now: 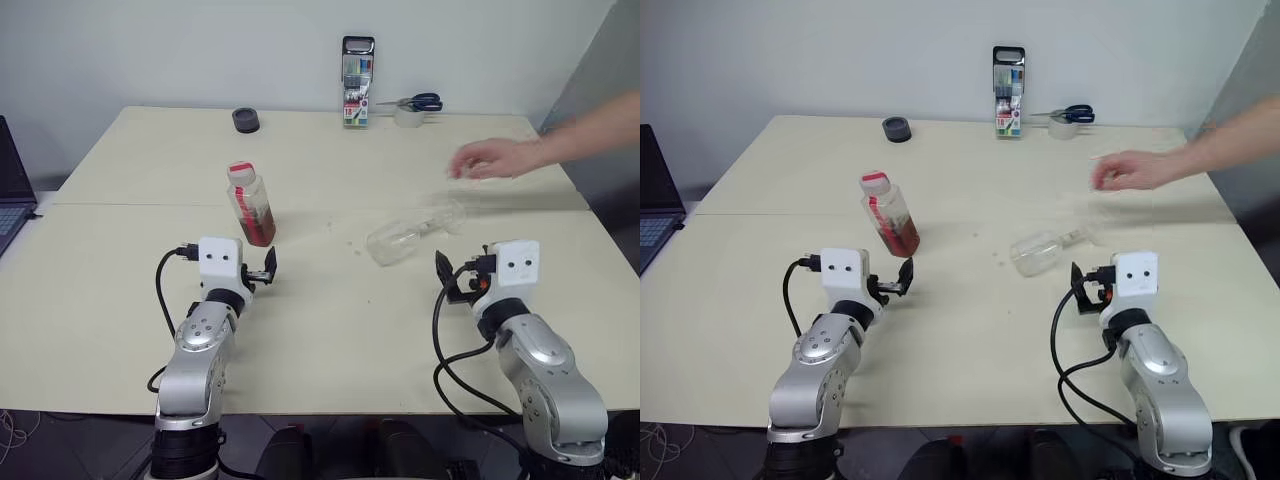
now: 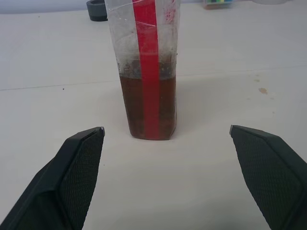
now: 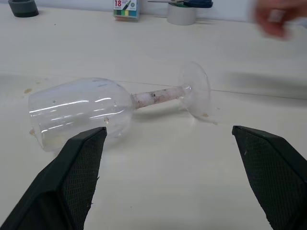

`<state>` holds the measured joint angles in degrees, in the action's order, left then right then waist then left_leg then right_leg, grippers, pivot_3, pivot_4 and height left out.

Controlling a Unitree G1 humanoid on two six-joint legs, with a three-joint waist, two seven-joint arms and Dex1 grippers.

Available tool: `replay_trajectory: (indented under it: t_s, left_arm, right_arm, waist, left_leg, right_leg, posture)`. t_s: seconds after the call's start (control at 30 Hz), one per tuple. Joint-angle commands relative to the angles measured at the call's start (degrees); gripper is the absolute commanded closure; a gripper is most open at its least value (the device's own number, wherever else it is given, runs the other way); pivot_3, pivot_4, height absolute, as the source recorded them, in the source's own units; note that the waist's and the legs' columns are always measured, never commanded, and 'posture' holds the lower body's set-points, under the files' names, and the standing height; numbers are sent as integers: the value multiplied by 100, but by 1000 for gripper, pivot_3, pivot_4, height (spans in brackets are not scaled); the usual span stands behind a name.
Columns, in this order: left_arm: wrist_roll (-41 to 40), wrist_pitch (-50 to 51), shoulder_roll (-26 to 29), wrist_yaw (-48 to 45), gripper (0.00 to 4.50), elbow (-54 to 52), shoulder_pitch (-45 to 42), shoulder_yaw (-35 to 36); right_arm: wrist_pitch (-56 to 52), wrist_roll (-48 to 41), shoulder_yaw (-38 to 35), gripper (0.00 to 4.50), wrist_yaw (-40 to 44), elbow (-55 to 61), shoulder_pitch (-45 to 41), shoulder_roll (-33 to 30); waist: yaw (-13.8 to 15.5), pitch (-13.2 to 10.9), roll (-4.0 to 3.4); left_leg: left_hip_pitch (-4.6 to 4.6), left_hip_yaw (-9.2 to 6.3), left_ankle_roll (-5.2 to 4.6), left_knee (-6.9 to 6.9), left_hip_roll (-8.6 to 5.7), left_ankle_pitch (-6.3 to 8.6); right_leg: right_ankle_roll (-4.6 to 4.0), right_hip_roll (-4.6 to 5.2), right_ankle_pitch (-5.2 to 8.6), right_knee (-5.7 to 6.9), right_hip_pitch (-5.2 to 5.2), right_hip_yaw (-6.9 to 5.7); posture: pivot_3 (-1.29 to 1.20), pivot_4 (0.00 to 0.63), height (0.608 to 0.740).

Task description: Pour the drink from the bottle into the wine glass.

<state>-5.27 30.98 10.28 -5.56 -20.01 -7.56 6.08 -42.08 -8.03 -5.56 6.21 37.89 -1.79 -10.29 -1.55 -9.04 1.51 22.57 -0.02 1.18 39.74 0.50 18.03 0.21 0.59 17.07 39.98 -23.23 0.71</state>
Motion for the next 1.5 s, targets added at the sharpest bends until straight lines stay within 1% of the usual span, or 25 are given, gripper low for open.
replay_trajectory:
  t_s: [0.03,0.33,0.7,0.83,1.0,1.13,1.23,1.3,1.4,1.5]
  left_arm:
    - [41,-24,14,90,33,-380,-3,36]
    - [-7,-11,-81,241,33,-533,36,98]
    - [-59,-24,-54,275,33,-505,-59,170]
    - [-93,-64,-58,264,33,-340,-208,202]
    - [-81,-147,-40,273,33,-136,-432,209]
    - [-112,-210,15,268,33,66,-669,322]
    - [-161,-252,16,238,33,178,-814,392]
    - [-186,-267,16,227,33,247,-895,425]
    - [-260,-257,34,153,33,341,-1026,440]
    - [-311,-293,98,-10,33,450,-1160,393]
  right_arm:
    - [72,-65,-68,0,14,278,-31,-39]
    - [74,-73,-51,0,12,242,-81,-28]
    - [85,-86,-82,0,54,168,-180,-69]
    - [86,-187,-124,0,338,90,-402,-340]
    - [-12,-981,-187,0,1371,-66,-1131,-933]
    - [-476,-2098,-299,0,2160,-174,-1861,-1221]
    - [-995,-2993,-339,0,2477,-231,-2317,-1286]
    - [-1252,-3416,-328,0,2600,-258,-2518,-1341]
    - [-1384,-3698,-208,0,2675,-323,-2763,-1450]
    - [-1375,-3773,-120,0,2635,-428,-2938,-1478]
  waist:
    - [0,0,0]
    - [0,0,0]
    - [0,0,0]
    - [0,0,0]
    - [-11,-1,-1]
    - [-12,-2,-1]
    - [-9,-2,-1]
    - [-3,-2,-1]
    - [8,-2,-1]
    - [9,-2,-1]
  left_leg:
    - [0,0,0,0,0,0]
    - [0,0,0,0,0,0]
    - [0,0,0,0,0,0]
    - [0,1,0,1,0,0]
    - [-1,-1,-1,1,1,0]
    - [0,-1,-3,4,1,1]
    - [2,-5,-3,4,1,2]
    - [5,-6,-4,4,1,2]
    - [8,-8,-4,7,1,2]
    - [8,-9,-5,8,1,2]
  right_leg:
    - [0,0,0,0,0,0]
    - [0,0,0,0,0,0]
    - [0,0,0,0,0,0]
    - [0,0,0,0,0,0]
    - [0,-5,0,0,0,0]
    - [-1,-5,0,0,1,1]
    - [-1,-5,0,-2,2,-4]
    - [-1,-4,0,-3,2,-5]
    - [-1,-2,-1,-4,2,-7]
    - [-1,-1,-1,-3,2,-9]
  posture:
    - [0,150,740]
    - [0,150,740]
    - [0,150,740]
    - [0,150,740]
    - [0,150,740]
    - [0,150,740]
    - [0,150,740]
    - [0,150,740]
    - [0,150,740]
    - [0,150,740]
